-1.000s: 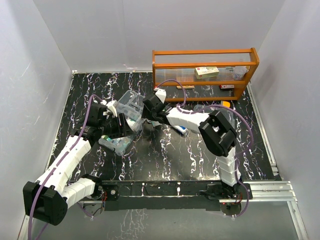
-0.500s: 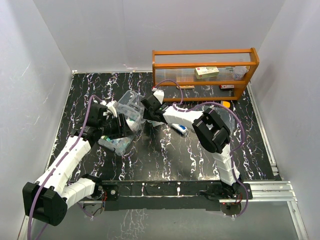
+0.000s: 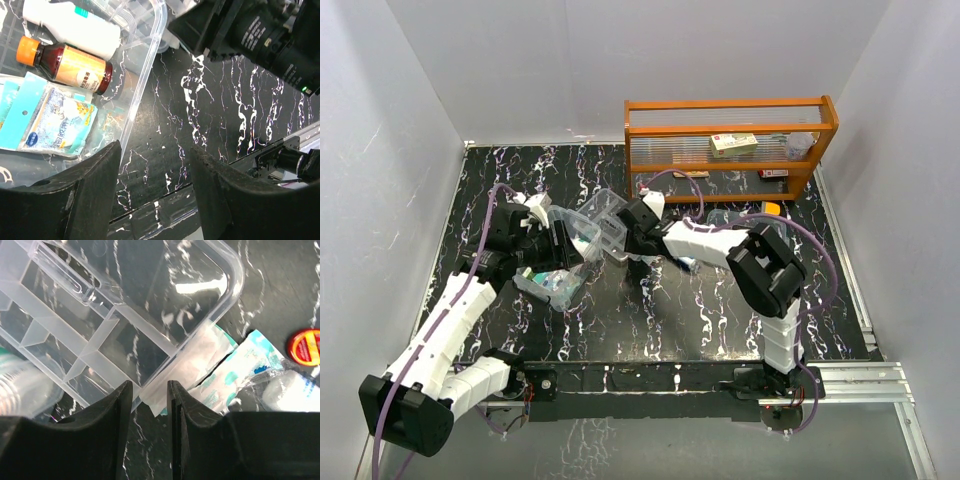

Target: Organize the medicine kit

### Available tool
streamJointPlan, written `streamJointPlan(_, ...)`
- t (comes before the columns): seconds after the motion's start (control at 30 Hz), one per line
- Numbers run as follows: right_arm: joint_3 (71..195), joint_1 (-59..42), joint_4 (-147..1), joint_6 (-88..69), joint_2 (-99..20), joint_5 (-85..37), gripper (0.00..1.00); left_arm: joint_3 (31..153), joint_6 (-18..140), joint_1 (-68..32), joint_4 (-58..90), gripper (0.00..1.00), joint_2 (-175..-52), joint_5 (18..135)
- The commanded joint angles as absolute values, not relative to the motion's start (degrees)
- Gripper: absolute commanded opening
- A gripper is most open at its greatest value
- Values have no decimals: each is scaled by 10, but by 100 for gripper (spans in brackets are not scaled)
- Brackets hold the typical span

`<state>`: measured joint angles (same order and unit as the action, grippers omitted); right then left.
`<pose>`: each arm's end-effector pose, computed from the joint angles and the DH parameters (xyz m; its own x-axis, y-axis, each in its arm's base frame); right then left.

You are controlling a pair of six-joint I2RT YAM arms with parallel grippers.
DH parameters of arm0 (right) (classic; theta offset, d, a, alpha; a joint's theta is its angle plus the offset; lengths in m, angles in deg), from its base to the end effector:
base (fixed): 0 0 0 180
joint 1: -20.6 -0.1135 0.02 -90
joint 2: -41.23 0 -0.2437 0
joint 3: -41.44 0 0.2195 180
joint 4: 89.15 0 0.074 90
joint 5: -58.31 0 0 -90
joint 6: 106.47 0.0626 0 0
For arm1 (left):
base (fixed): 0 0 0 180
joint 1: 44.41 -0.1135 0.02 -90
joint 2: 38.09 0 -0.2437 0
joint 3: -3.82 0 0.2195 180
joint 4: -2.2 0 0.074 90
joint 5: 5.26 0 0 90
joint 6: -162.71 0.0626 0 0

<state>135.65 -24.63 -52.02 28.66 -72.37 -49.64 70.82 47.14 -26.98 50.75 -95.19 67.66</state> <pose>0.2942 0.2692 0.1526 -0.8082 0.1426 -0.5714 0.0243 0.9775 0.2096 0.1933 -0.0800 0.2723 -0.7556 -0.1952 -0.6253 0.1985 0.8414 -0.5026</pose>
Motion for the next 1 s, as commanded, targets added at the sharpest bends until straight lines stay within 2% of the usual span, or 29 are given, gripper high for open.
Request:
streamJointPlan(0.0, 1311, -245, -495, 290, -673, -476, 31, 747, 489, -269, 531, 57, -940, 692)
streamJointPlan(0.63, 1141, -270, -506, 350, -507, -397, 33, 782, 505, -269, 553, 61, -933, 705)
streamJointPlan(0.77, 1139, -269, -508, 361, -471, -418, 41, 795, 511, -269, 558, 61, -933, 709)
streamJointPlan(0.97, 1137, -260, -474, 390, -419, -516, 50, 818, 521, -269, 575, 62, -933, 717)
